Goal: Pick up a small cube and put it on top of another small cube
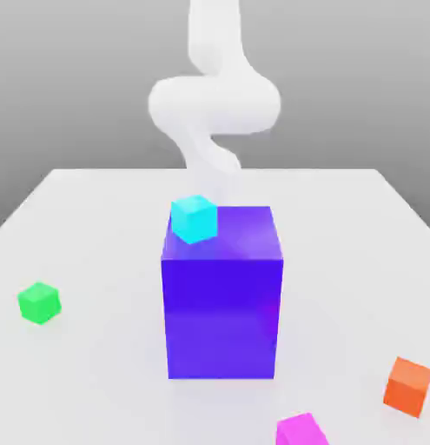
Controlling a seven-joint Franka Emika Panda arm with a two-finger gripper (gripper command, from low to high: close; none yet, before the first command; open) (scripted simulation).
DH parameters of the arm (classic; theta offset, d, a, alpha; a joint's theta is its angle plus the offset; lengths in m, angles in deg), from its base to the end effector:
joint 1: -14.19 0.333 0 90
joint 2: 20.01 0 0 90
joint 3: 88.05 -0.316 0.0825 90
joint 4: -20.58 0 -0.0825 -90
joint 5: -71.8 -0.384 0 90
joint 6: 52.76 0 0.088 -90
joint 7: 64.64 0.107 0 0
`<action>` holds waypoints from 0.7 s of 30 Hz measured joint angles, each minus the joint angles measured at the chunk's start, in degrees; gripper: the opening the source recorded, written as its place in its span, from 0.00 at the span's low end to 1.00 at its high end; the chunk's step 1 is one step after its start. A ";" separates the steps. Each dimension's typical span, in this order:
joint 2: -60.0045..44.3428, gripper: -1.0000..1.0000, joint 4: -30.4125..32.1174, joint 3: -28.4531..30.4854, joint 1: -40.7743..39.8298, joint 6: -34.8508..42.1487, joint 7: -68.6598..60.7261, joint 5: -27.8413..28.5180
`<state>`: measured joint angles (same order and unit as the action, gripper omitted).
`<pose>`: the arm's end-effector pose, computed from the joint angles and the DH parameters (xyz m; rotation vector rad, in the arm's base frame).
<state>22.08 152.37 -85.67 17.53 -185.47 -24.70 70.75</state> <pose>0.3706 0.0006 0.6888 -2.5163 0.9010 -0.9622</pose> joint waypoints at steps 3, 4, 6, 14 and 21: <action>-4.67 0.50 0.02 2.94 4.05 -1.18 -7.52 -1.50; -6.17 0.50 0.03 3.86 5.30 -1.56 -9.97 -2.04; -9.15 0.50 0.05 5.64 7.72 -2.31 -14.90 -3.18; -21.17 0.50 0.09 11.37 15.72 -5.22 -35.38 -8.92; -31.83 0.50 0.08 14.14 20.55 -7.63 -53.52 -14.26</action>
<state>-9.76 152.45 -71.53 38.08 -193.11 -78.23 56.48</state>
